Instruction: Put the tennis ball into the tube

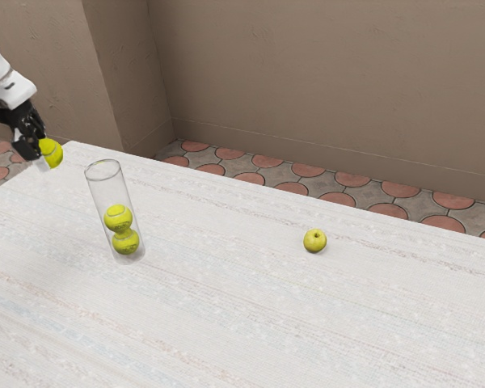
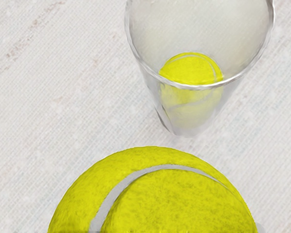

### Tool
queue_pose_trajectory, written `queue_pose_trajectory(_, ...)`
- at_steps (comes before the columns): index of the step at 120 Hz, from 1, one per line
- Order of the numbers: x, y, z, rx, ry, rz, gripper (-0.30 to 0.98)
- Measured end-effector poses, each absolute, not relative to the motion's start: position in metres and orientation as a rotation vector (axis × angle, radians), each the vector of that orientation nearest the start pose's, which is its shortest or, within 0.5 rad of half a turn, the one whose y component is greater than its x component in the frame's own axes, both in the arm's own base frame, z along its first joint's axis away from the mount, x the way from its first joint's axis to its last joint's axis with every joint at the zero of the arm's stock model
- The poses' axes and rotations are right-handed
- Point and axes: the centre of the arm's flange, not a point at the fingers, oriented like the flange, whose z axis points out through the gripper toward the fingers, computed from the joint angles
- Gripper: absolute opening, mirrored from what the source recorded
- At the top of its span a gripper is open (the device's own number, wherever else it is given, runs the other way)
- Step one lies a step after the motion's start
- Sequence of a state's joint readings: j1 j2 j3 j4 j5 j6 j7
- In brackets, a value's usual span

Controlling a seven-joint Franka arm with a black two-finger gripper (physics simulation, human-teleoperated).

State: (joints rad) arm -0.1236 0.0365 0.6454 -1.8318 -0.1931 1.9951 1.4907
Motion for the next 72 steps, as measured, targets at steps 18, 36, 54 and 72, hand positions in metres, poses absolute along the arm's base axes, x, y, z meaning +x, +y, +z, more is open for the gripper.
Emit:
queue_pose_trajectory(18,0.552,0.232,0.584,-2.883,1.213,-0.264,0.23)
queue_pose_trajectory(36,0.595,0.166,0.558,-3.034,1.104,-0.088,0.22)
queue_pose_trajectory(54,0.603,0.181,0.532,-3.173,0.808,0.036,0.2)
queue_pose_trajectory(72,0.604,0.185,0.526,-3.238,0.589,0.088,0.2)
